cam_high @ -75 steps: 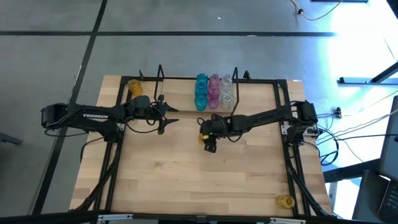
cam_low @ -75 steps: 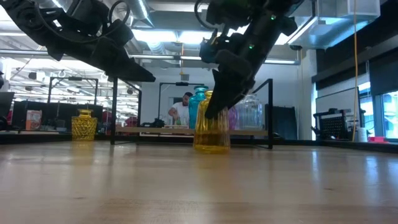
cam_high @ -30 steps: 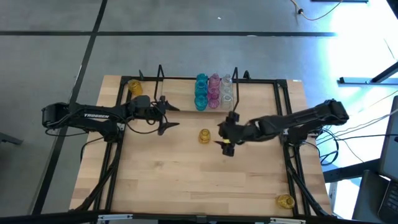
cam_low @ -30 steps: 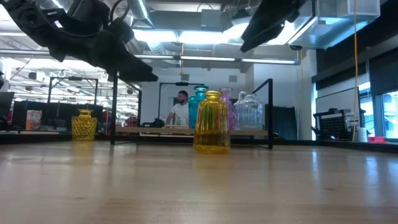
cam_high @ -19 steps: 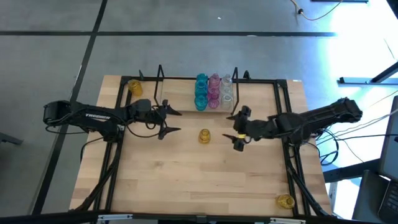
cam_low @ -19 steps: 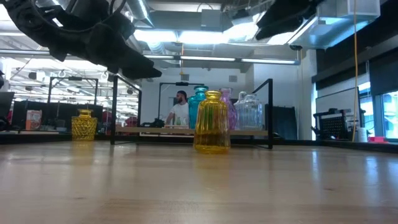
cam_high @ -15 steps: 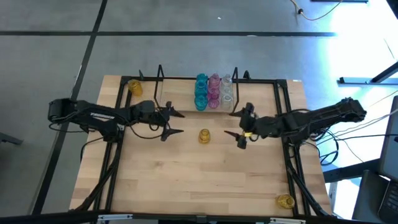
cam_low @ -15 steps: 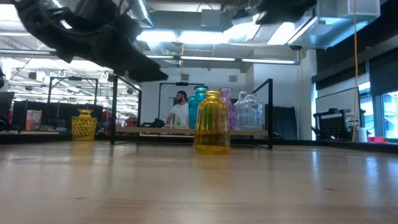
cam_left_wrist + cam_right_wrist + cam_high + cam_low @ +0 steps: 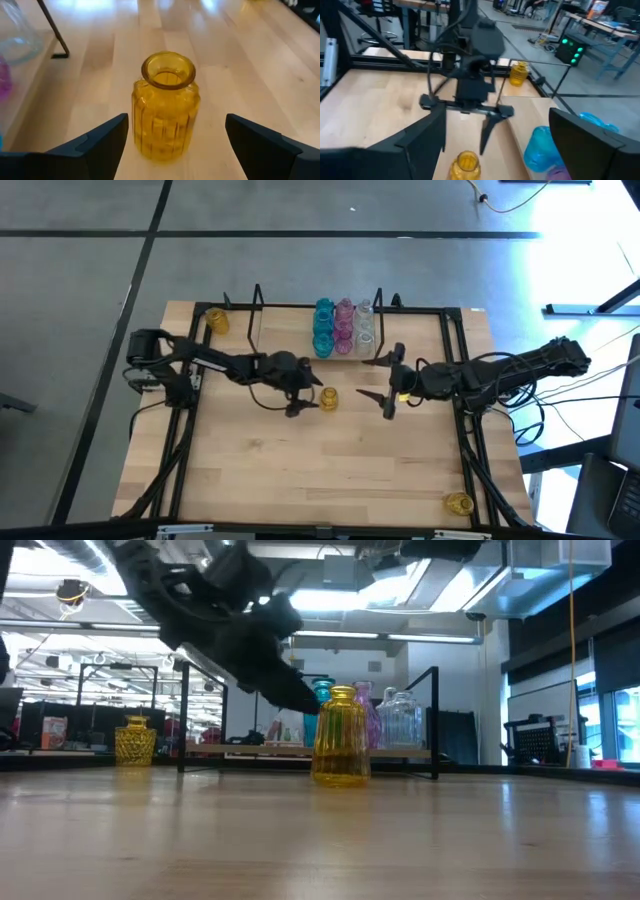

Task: Sort vases onto shelf
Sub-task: Put the top right yellow vase on the shelf

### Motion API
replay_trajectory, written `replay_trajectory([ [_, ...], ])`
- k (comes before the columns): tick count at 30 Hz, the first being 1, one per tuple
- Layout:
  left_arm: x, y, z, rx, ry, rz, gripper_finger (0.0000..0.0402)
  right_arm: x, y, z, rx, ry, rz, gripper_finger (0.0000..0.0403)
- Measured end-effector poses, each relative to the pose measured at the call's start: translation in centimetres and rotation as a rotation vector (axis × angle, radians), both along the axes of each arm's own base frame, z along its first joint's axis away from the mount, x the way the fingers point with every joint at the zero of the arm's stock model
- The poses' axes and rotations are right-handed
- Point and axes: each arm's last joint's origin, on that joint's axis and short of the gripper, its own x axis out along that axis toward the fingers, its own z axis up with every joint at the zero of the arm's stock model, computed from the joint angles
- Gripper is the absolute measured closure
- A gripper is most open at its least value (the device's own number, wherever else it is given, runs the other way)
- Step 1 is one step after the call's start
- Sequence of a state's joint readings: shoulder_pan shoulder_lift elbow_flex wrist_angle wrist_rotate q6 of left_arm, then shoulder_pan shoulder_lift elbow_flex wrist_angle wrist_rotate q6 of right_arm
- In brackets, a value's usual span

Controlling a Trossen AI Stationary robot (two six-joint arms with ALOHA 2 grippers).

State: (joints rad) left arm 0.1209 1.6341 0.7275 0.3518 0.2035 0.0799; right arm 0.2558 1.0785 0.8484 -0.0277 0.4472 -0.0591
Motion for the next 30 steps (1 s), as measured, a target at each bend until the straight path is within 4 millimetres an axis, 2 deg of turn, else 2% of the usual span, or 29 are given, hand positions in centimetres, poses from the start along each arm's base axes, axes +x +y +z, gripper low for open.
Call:
replay_trajectory([
  [7, 2.1, -0.8, -0.6, -0.020, 0.041, -0.059, 0.0072, 0.3, 0.1, -0.3, 0.004, 0.013, 0.020, 0.0070],
  [14, 2.8, -0.8, -1.1, 0.025, 0.008, -0.031, 0.0077, 0.3, 0.1, -0.3, 0.004, 0.012, 0.019, 0.0070],
  [24, 3.1, -1.5, -0.7, 0.044, -0.050, -0.087, 0.0085, 0.4, 0.1, -0.4, 0.003, 0.015, 0.019, 0.0070],
  [30, 3.9, -2.3, -1.8, 0.056, -0.101, -0.115, 0.0085, 0.4, 0.1, -0.4, 0.003, 0.016, 0.019, 0.0070],
])
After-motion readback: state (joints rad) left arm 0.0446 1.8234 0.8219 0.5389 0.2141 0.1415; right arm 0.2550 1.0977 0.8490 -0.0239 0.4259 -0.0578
